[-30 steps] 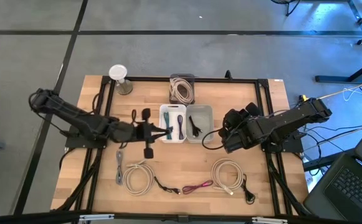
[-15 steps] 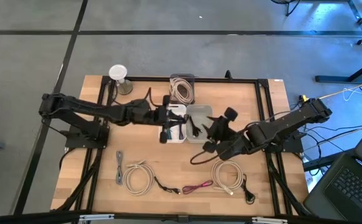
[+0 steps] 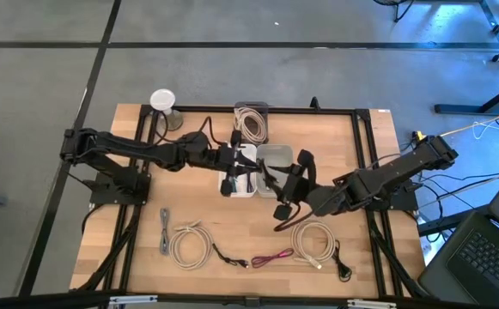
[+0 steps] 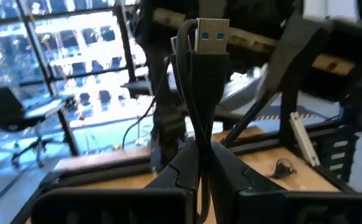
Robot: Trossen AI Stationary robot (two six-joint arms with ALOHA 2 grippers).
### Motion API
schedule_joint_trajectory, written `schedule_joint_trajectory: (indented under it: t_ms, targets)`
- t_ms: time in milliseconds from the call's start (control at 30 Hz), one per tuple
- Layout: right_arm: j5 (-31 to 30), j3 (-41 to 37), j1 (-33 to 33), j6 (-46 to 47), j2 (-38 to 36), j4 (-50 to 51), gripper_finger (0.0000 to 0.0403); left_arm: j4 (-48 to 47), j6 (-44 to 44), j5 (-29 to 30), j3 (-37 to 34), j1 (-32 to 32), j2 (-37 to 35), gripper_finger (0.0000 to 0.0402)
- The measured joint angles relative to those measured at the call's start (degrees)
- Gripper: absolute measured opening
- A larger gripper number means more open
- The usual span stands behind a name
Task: Pick & Place USB Port
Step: Put the black charger cable into the gray bin
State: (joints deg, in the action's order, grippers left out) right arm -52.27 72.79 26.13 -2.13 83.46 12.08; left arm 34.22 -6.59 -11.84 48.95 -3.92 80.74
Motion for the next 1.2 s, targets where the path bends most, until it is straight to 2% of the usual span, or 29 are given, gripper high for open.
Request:
schedule_joint_trajectory:
  t_ms: [67, 233, 433, 567, 700, 733, 867, 1000, 1200]
  targets:
    - [0.69, 0.00, -0.76, -0.98, 0.00, -1.03, 0.0170, 0.89, -0.04, -0.38, 0.02, 0.18, -0.14, 0.0010]
    - [7.73, 0.00, -3.76, -1.33, -0.02, -3.51, 0.0170, 0.78, -0.13, -0.63, 0.02, 0.50, -0.12, 0.0010]
    - [9.73, 0.00, -7.20, -1.38, -0.02, -4.48, 0.0162, 0.74, -0.15, -0.31, 0.02, 0.46, -0.12, 0.0010]
    - [13.20, 0.00, -8.84, -1.26, -0.02, -4.40, 0.0124, 0.78, -0.14, -0.13, 0.01, 0.44, -0.12, 0.0010]
    - [13.55, 0.00, -8.96, -1.69, 0.00, -4.38, 0.0050, 0.80, -0.17, 0.12, 0.02, 0.39, -0.12, 0.0010]
    - [13.56, 0.00, -8.94, -2.40, 0.00, -4.40, 0.0050, 0.83, -0.15, 0.11, 0.02, 0.42, -0.12, 0.0013]
    - [13.28, 0.00, -8.98, -2.85, 0.00, -4.15, 0.0050, 0.78, 0.93, 0.45, 0.04, 0.42, -0.12, 0.0045]
    - [8.88, 0.00, -8.96, -2.99, -0.03, -3.10, 0.0050, 0.41, 1.31, 1.79, 0.09, 0.37, -0.12, 0.0087]
    - [2.58, 0.02, -9.08, -1.24, -2.12, -1.82, 0.0050, -1.81, 0.98, 7.30, 0.13, 0.52, -0.12, 0.0147]
